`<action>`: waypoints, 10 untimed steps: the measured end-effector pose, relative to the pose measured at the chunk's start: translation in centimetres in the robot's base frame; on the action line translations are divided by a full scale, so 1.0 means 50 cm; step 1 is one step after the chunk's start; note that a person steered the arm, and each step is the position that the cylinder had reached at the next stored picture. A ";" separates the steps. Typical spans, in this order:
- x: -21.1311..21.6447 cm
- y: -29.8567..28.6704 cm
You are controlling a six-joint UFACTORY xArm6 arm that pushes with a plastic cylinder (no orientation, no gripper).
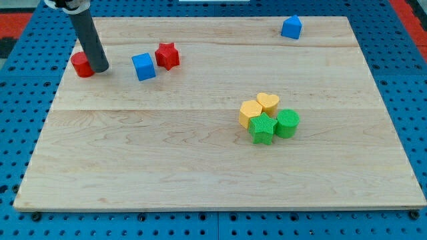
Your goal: Move the red star to the top center of the board
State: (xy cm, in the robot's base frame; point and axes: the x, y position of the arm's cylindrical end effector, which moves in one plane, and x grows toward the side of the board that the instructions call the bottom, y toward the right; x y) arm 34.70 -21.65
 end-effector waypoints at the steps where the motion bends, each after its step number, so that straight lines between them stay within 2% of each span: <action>1: 0.035 0.010; 3: 0.023 0.020; 4: -0.015 0.061; 5: -0.009 0.155; 6: -0.004 0.194; 7: -0.035 0.205; 8: -0.119 0.264; 9: -0.162 0.368; 10: -0.211 0.317</action>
State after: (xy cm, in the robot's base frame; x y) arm 24.14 -5.81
